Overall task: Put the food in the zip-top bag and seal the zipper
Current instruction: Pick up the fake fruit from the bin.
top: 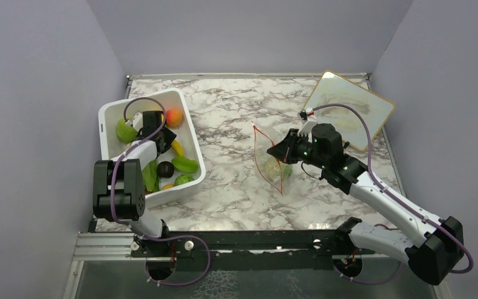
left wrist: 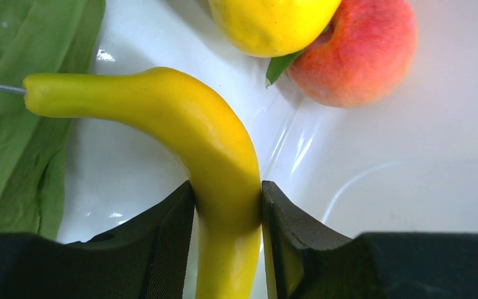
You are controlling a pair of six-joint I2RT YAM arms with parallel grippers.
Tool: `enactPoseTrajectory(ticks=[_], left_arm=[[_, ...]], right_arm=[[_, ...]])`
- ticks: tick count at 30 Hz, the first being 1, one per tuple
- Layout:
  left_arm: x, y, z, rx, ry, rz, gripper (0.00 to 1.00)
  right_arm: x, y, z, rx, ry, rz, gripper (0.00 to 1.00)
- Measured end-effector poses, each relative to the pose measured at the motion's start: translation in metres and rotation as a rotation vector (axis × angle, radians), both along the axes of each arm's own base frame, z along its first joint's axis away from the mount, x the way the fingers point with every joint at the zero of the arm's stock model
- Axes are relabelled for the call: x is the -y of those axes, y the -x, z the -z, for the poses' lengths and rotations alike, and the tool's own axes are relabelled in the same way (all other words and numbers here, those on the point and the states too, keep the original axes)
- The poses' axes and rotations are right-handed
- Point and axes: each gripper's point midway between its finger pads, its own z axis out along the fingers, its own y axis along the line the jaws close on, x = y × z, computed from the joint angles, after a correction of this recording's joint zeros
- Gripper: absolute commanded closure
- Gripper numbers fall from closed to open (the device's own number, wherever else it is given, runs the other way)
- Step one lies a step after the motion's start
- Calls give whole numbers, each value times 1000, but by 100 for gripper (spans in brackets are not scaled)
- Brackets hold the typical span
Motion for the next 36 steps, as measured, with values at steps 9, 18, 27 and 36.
enactPoseTrajectory(ticks=[9,18,27,36], left_arm=[[-4,16,-46,114,-40,6,80],[-8,34,-99,254,-106,29,80],[3,48,-148,380,-161,125,80],[52,58,-170,418,-169,362,80]], right_arm=[[-1,1,0,-1,-1,-5,99],[-3,3,2,-15,-2,-20,99],[-4,1,10,-59,18,-15,99],[-6,0,11,-79,10,-7,99]])
